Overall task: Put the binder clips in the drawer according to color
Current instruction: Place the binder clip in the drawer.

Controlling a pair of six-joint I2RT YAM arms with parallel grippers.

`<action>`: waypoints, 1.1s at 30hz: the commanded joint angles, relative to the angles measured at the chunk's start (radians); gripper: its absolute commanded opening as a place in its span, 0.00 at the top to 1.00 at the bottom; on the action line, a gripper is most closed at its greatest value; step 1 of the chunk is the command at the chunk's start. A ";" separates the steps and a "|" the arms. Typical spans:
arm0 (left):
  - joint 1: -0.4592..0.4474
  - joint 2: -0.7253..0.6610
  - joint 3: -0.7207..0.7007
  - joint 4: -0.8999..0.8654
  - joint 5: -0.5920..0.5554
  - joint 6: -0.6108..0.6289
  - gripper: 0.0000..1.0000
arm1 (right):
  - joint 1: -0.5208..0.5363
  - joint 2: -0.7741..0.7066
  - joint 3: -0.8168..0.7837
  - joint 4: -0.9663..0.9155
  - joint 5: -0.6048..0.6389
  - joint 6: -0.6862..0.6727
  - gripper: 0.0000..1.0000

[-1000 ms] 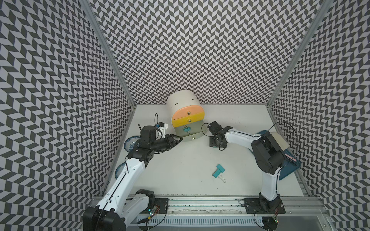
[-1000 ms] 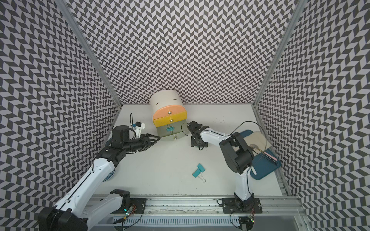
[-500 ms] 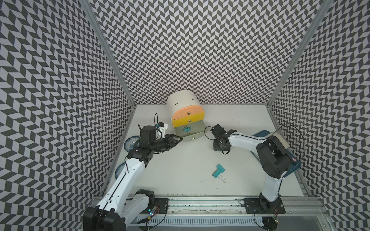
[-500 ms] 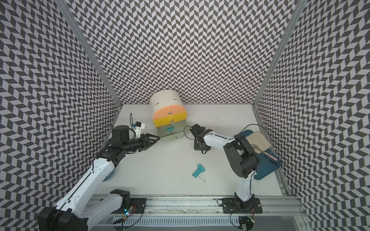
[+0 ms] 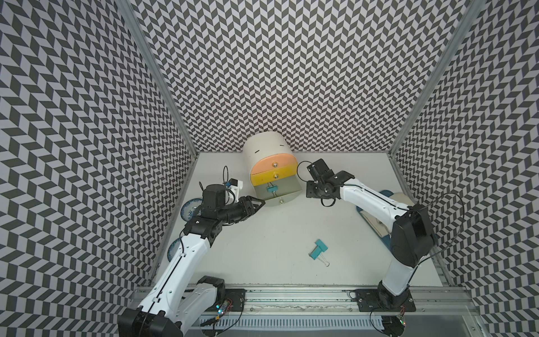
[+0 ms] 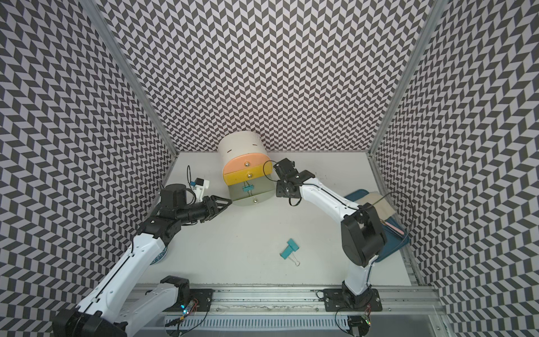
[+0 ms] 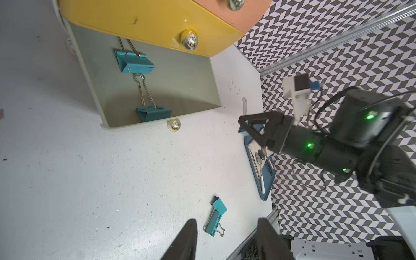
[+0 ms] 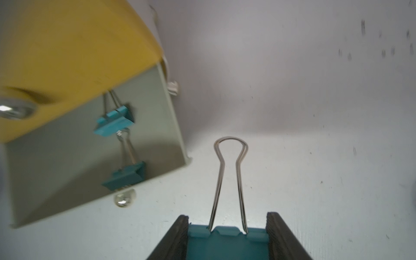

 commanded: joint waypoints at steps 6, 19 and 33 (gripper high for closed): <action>0.005 -0.055 0.009 -0.049 -0.025 -0.002 0.53 | -0.004 0.175 0.265 0.002 -0.143 -0.005 0.52; 0.007 -0.055 0.026 -0.072 -0.036 0.006 0.53 | -0.004 0.262 0.367 0.012 -0.183 -0.018 0.29; 0.002 -0.001 0.089 -0.107 -0.074 0.063 0.53 | -0.004 0.039 0.078 0.038 -0.186 -0.024 0.29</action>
